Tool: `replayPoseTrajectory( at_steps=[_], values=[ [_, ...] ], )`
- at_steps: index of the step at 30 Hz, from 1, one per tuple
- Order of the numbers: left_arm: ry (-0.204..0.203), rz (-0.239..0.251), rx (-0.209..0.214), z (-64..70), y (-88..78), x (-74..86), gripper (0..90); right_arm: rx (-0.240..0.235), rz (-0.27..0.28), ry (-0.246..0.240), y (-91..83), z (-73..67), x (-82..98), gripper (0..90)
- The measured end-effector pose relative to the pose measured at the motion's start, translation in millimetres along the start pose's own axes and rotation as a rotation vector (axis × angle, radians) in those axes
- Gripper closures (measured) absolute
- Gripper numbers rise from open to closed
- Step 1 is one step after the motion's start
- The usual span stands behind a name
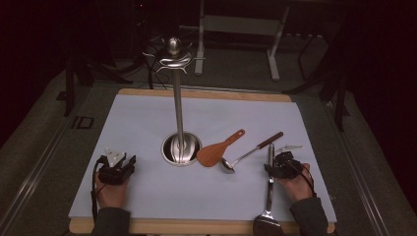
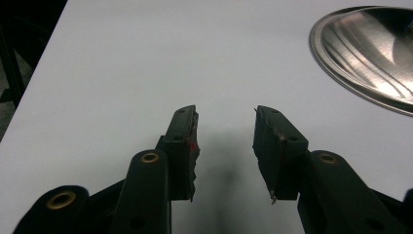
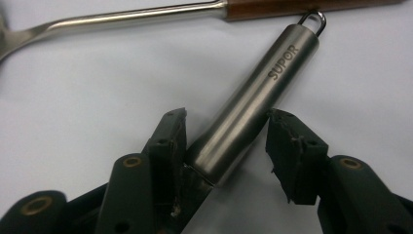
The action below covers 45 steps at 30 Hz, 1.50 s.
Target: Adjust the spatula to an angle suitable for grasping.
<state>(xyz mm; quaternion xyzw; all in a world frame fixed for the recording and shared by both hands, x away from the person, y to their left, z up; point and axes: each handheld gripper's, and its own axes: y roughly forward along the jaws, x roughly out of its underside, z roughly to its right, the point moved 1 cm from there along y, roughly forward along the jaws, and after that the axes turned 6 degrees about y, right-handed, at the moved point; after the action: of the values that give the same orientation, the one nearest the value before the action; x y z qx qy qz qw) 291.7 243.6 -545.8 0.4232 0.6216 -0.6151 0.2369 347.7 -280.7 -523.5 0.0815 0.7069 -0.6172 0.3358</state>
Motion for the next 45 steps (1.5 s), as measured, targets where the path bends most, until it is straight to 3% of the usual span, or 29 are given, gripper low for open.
replayPoseTrajectory(
  at_steps=[2,3,5,7,8,10,13,18,22,23,24,28,30,36,39,42,43,44,45],
  values=[
    [-0.001,0.001,0.000,-0.1,0.0,0.0,61.1,-0.001,-0.006,-0.017,-0.4,-0.3,-1.4,51.5],
    [-0.001,0.001,0.001,0.0,0.0,0.0,61.1,-0.021,-0.022,-0.053,-2.5,4.0,-4.3,53.2],
    [-0.001,0.002,0.002,-0.1,-0.1,0.0,61.0,-0.038,-0.024,-0.050,-2.8,9.8,-5.3,54.1],
    [-0.002,0.002,0.001,-0.1,-0.2,0.0,61.0,-0.039,-0.025,-0.032,-2.8,12.6,-5.7,54.5],
    [-0.001,0.002,0.001,-0.1,0.0,0.0,61.0,-0.020,-0.021,0.021,-0.3,15.3,-4.5,53.3],
    [-0.001,0.000,0.001,0.0,0.1,0.0,61.0,-0.018,-0.017,0.059,3.2,15.1,-2.2,51.9],
    [0.001,-0.001,-0.001,0.2,0.1,-0.1,61.0,-0.013,-0.012,0.085,3.0,14.7,-1.6,52.6],
    [-0.001,0.001,0.000,0.0,0.0,0.0,61.0,-0.023,-0.047,0.028,1.4,15.7,-4.4,54.1],
    [0.000,-0.001,0.001,0.0,0.0,0.0,60.9,-0.034,-0.072,-0.073,-4.1,17.6,-1.3,56.6],
    [0.000,-0.001,0.001,0.0,0.0,0.0,60.9,-0.034,-0.072,-0.073,-4.1,17.6,-1.3,56.6],
    [0.001,-0.001,0.000,0.1,0.1,0.0,60.9,-0.057,-0.081,-0.112,-6.5,19.7,0.5,57.2],
    [0.002,-0.002,-0.002,0.4,0.2,-0.1,60.9,-0.089,-0.104,-0.155,-9.4,20.9,2.0,57.4],
    [0.003,-0.002,-0.003,0.4,0.2,-0.1,60.8,-0.112,-0.125,-0.203,-11.4,19.3,3.1,57.4],
    [0.003,-0.002,-0.003,0.4,0.4,-0.1,60.8,-0.143,-0.126,-0.247,-13.4,17.6,6.7,57.4],
    [0.003,-0.002,-0.003,0.4,0.4,-0.1,60.8,-0.157,-0.123,-0.280,-14.4,14.7,8.5,57.7],
    [0.003,-0.002,-0.004,0.6,0.3,-0.1,60.8,-0.203,-0.125,-0.356,-15.3,2.7,10.0,58.7],
    [0.003,-0.002,-0.004,0.6,0.3,-0.1,60.8,-0.203,-0.125,-0.356,-15.3,2.7,10.0,58.7],
    [0.003,-0.002,-0.003,0.5,0.2,-0.1,60.8,-0.219,-0.131,-0.406,-15.6,-4.2,9.8,58.9],
    [0.002,-0.002,-0.002,0.4,0.2,0.0,60.8,-0.222,-0.133,-0.425,-15.8,-6.9,10.1,58.9]
  ],
)
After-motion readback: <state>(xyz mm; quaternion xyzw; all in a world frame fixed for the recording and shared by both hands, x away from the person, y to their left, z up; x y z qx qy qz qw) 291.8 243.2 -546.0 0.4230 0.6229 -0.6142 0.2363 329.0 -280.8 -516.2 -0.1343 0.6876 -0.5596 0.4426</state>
